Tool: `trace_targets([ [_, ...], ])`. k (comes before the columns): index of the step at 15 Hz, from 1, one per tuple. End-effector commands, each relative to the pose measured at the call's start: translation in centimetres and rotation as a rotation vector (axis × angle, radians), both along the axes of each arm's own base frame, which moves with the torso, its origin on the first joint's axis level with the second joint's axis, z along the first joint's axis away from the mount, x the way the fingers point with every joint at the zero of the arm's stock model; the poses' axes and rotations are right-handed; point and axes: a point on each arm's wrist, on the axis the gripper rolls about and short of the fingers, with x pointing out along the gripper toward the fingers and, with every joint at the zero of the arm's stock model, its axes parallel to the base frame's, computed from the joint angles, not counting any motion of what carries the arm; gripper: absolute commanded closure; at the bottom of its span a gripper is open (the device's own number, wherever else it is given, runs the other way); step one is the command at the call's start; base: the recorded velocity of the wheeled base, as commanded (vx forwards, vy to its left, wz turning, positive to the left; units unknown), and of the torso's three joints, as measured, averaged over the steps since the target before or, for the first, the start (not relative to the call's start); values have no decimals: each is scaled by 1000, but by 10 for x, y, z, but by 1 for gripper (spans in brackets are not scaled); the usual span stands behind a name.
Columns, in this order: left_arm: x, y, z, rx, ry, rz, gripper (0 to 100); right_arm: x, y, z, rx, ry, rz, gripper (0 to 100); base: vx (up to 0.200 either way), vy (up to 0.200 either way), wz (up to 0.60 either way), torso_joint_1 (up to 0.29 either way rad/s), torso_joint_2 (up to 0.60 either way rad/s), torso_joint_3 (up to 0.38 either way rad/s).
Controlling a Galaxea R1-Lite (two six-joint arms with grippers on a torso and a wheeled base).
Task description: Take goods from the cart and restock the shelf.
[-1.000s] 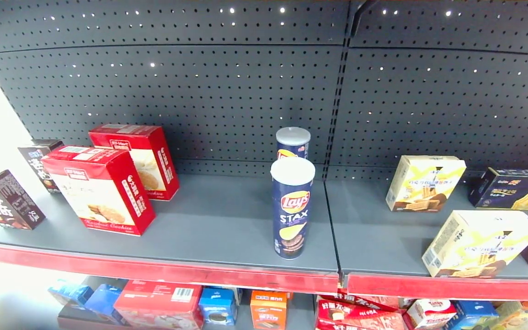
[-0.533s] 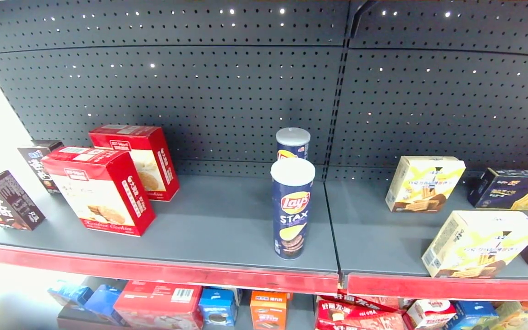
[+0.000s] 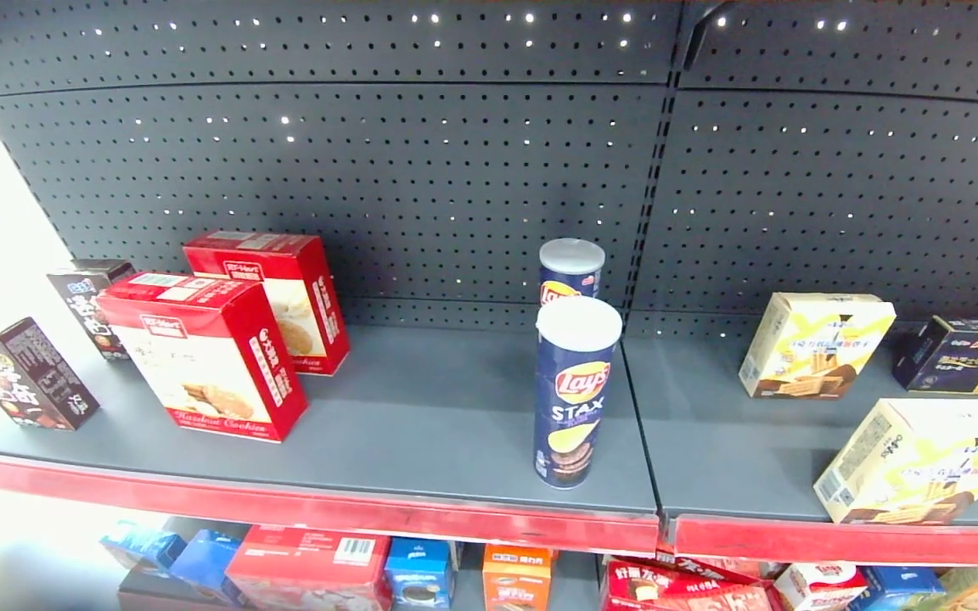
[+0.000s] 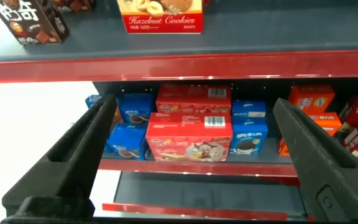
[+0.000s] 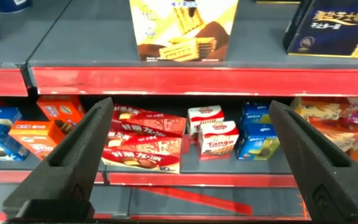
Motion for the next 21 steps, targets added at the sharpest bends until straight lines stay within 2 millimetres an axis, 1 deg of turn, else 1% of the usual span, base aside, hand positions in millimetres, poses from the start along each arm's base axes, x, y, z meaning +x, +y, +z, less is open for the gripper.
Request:
trace_targets([
  [1,0,0,0,-1,1,2,0,0,0,0,0,2,1,0,0,0,0,0,0,0],
  [8,0,0,0,-5,2,2,0,0,0,0,0,2,4,0,0,0,0,0,0,0],
  [9,0,0,0,-5,2,2,0,0,0,0,0,2,4,0,0,0,-600,2,2,-2],
  [21,0,0,1,8,-1,3,0,0,0,0,0,2,3,0,0,0,0,0,0,0],
])
